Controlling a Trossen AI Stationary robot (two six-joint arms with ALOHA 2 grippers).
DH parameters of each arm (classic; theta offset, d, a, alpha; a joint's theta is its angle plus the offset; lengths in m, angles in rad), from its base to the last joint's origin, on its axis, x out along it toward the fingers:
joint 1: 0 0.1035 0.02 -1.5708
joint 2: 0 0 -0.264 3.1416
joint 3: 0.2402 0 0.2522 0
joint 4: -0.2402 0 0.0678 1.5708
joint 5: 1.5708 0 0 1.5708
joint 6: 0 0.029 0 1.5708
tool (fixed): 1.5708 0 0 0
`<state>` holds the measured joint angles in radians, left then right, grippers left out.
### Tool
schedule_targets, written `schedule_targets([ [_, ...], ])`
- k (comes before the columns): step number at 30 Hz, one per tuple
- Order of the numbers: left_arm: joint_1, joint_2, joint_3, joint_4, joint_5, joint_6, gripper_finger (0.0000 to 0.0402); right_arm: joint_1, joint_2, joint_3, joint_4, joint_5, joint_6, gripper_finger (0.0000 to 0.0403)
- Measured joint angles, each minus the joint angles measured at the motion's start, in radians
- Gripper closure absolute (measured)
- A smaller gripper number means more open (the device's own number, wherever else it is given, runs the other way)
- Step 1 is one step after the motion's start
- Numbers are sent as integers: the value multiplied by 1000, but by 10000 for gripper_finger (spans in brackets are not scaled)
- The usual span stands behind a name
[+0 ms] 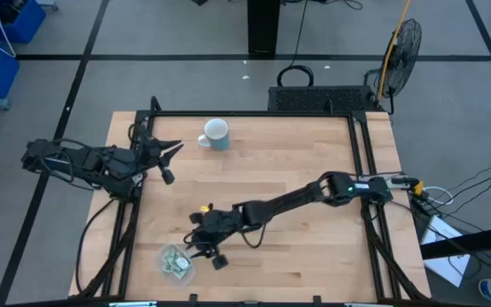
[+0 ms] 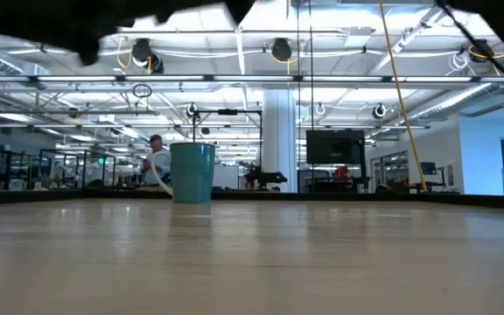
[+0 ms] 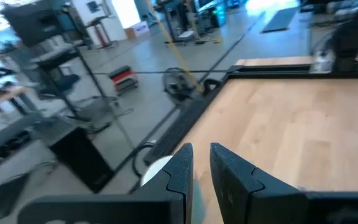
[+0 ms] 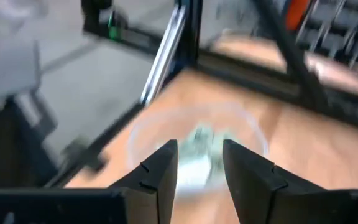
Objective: Pick and place Stevia / Truvia into bins
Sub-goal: Return to Home Position
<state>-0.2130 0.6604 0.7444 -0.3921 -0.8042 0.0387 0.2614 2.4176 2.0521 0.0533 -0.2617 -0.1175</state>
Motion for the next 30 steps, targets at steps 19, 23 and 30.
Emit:
schedule_targets([
  [19, -107, -375, -126, -17, 686, -61, 341, 26, -973, -1035, -33, 418, 55, 297],
  [23, -117, -365, -284, 262, 775, 39, 341, 37, -1168, -1322, 256, 418, 51, 297],
  [30, -106, -348, -441, 371, 649, 1, 341, 36, -1418, -1638, 495, 416, 97, 298],
])
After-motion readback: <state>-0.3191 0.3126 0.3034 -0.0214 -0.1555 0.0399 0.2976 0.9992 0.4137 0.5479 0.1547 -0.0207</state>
